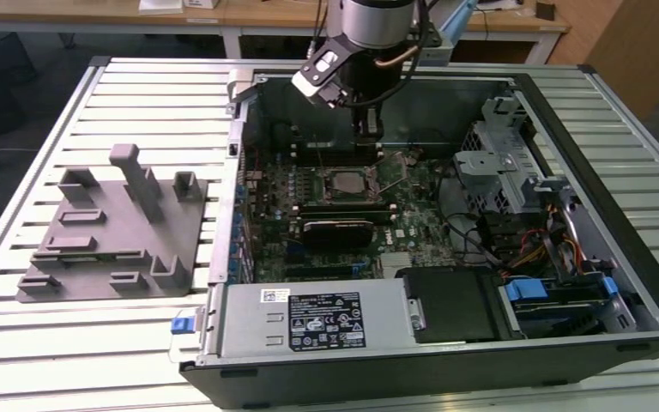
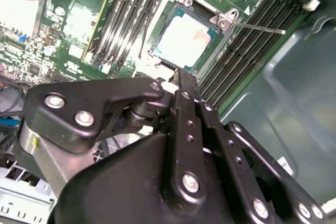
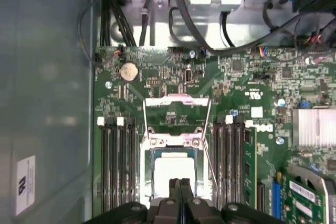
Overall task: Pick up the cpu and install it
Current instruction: 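Close the cpu cover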
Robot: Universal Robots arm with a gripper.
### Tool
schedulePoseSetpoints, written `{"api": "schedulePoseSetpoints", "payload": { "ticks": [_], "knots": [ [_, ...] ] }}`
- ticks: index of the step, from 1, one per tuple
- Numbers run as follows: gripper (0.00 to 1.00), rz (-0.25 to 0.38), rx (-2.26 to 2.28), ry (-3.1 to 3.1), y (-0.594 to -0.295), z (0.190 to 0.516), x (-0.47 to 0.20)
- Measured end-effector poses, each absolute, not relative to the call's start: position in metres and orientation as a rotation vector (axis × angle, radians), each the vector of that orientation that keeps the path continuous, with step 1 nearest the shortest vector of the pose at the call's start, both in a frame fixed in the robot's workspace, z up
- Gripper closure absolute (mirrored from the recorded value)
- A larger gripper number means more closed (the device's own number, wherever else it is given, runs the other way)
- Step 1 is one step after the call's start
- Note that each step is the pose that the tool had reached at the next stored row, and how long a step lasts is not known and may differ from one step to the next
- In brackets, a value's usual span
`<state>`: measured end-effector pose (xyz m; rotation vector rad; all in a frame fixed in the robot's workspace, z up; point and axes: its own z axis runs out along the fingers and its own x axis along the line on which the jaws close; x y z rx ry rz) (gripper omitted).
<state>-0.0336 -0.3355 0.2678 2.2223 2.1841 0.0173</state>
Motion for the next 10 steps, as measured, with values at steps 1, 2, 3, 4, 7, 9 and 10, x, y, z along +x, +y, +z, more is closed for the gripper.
{"api": "schedulePoseSetpoints", "payload": {
  "ticks": [1, 2, 3, 4, 7, 9, 10],
  "knots": [
    [0.89, 0.017, 2.222, 2.184, -0.336, 0.268, -0.034],
    [0.89, 0.017, 2.223, 2.184, -0.337, 0.268, -0.033],
    [0.89, 0.017, 2.222, 2.184, -0.337, 0.268, -0.032],
    [0.89, 0.017, 2.222, 2.184, -0.338, 0.268, -0.030],
    [0.89, 0.016, 2.223, 2.185, -0.338, 0.267, -0.020],
    [0.89, 0.014, 2.223, 2.186, -0.338, 0.267, -0.013],
    [0.89, 0.013, 2.223, 2.186, -0.338, 0.267, -0.011]
  ]
}}
